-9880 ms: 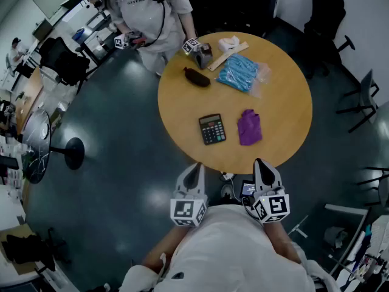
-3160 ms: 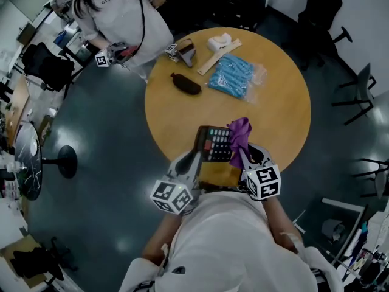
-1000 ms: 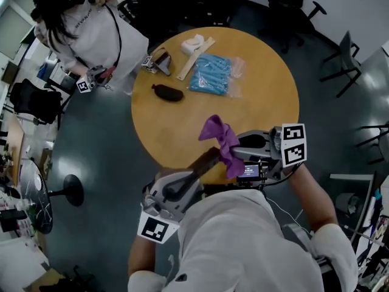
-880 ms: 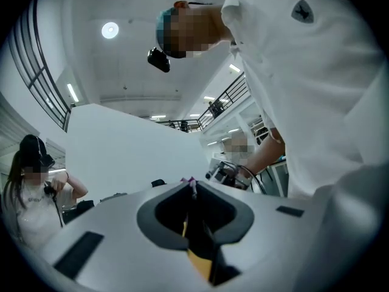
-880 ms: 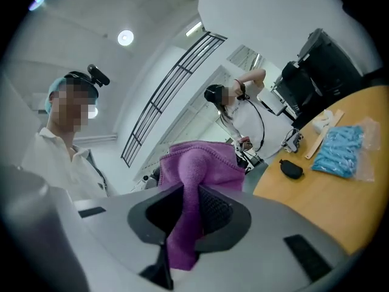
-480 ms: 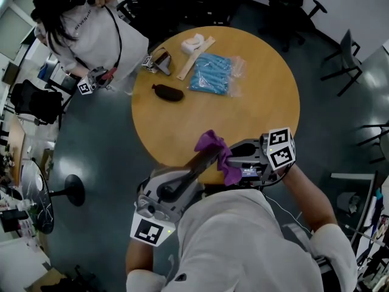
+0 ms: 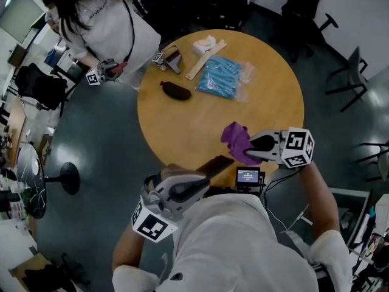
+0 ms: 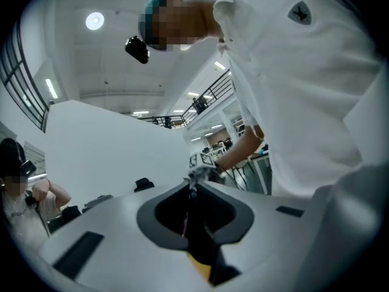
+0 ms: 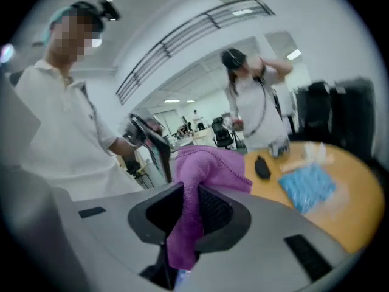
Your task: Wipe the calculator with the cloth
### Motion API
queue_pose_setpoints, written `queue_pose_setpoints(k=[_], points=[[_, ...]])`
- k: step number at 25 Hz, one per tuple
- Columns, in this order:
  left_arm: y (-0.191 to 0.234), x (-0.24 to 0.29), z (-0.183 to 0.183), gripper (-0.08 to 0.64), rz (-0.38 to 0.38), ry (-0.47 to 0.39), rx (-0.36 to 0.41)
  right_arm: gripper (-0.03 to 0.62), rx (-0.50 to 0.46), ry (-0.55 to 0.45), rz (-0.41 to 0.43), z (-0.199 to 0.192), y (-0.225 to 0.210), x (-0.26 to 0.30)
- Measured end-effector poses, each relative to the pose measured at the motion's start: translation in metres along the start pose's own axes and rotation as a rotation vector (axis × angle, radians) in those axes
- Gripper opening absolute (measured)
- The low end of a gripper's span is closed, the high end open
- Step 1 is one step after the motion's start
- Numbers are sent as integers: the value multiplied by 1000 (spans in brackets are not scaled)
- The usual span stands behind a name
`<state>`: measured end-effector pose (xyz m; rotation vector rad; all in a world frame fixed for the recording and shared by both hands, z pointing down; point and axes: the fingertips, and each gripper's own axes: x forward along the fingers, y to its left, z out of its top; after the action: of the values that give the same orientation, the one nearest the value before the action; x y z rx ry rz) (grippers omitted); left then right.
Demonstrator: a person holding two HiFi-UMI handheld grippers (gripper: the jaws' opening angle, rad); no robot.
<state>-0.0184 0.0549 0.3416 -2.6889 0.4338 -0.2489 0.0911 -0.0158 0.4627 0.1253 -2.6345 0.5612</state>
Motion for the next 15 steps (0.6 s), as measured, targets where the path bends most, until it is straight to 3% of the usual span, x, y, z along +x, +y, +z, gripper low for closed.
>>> queue_pose_setpoints(k=[3,7,10,15], points=[[-17,5,1,43,-110,-10,25,72,-354,-90,143,95,59,-46],[-36,17,17,43,-205,-39,121,72,-627,164,348,128,121,-54],[-42,26,36,43,-237,-87,146,72,-662,191,473,127,139,-34],[-50,31,52,44,-248,-120,162,72,-595,249,540,95,140,-9]])
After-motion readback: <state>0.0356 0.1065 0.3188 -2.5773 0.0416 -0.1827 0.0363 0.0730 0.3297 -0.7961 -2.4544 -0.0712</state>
